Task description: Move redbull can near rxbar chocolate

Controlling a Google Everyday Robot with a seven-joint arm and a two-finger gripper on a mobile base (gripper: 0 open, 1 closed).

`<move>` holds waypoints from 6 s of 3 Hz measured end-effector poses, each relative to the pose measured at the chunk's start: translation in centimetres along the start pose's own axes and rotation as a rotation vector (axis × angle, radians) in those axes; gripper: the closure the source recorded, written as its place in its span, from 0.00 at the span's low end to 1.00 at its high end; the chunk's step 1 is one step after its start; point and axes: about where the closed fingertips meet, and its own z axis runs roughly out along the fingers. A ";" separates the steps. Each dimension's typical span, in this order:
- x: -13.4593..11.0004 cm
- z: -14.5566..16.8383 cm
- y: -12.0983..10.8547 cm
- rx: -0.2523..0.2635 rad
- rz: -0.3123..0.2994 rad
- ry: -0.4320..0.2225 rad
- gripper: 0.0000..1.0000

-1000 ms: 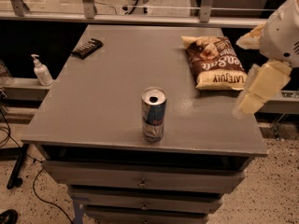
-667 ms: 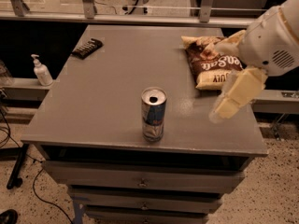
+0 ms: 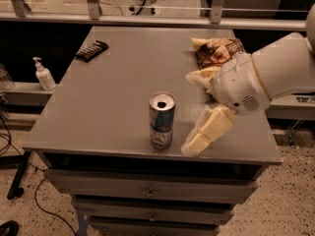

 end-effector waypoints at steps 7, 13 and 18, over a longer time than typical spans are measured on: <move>-7.1 -1.2 -9.4 0.154 0.080 -0.232 1.00; -17.4 13.4 -28.9 0.224 0.021 -0.250 1.00; -16.8 21.5 -32.5 0.127 0.116 -0.245 0.99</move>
Offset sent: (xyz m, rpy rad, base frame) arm 0.0102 0.0561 -0.0292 0.1965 0.0596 -0.0141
